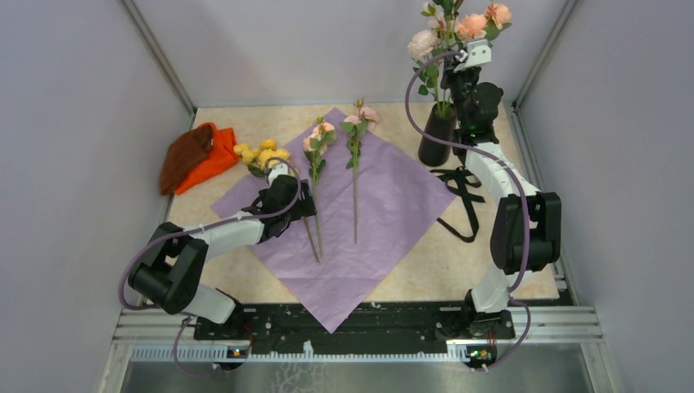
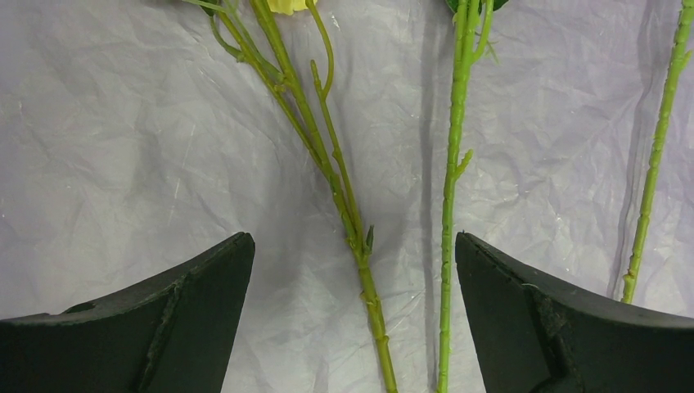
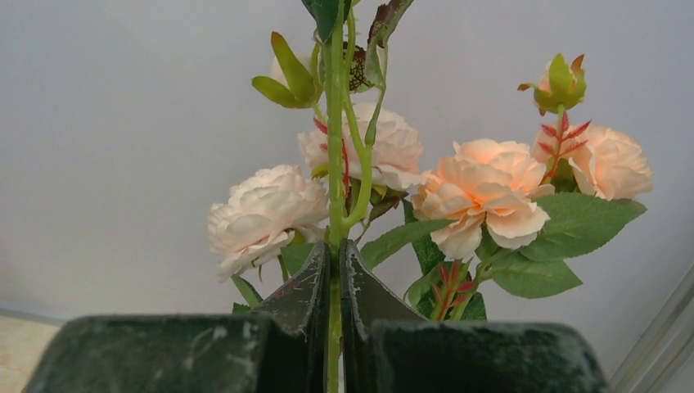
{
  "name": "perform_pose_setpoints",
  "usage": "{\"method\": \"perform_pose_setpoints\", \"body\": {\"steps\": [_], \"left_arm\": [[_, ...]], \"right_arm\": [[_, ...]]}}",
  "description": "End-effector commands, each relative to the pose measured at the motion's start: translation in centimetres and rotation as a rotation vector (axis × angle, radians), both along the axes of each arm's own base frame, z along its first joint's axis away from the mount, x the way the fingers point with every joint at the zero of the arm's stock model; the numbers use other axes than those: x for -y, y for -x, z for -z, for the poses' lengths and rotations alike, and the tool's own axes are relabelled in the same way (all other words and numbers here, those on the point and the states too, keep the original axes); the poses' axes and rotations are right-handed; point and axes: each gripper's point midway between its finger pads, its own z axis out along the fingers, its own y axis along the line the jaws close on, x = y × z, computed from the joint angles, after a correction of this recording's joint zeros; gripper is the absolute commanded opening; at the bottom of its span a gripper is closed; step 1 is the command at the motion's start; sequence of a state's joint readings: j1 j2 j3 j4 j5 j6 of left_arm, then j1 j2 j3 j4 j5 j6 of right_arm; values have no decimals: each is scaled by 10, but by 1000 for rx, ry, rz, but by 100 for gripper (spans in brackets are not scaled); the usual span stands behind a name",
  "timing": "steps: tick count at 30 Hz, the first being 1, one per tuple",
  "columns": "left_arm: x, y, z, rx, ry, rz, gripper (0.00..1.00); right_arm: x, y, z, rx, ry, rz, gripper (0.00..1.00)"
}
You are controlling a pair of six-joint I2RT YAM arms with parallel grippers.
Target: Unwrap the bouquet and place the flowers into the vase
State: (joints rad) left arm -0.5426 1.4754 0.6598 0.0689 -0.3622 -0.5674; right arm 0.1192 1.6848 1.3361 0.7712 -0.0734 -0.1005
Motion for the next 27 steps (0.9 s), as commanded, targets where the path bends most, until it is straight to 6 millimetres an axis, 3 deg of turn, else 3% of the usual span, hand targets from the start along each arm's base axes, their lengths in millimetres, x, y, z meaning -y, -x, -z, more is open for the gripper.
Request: {"method": "perform_pose_setpoints", "body": {"steps": [1, 7, 13, 15, 20, 27], "left_arm": [[6, -5, -9, 33, 26, 14, 99], [33, -2, -11, -7, 125, 97, 98], [61, 5, 1, -57, 192, 185, 97], [68, 5, 2, -81, 179, 199, 98], [78, 9, -9, -51, 180, 223, 98], [62, 12, -28, 9, 163, 183, 98]], "right_arm": [[5, 2, 0, 22, -43, 0, 0], [11, 9, 7, -14, -99, 14, 0], [21, 23, -2, -33, -181, 49, 59], [22, 31, -7, -34, -183, 51, 65], [35, 38, -10, -46, -114, 135, 69], [33, 45, -5, -49, -100, 125, 70]]}}
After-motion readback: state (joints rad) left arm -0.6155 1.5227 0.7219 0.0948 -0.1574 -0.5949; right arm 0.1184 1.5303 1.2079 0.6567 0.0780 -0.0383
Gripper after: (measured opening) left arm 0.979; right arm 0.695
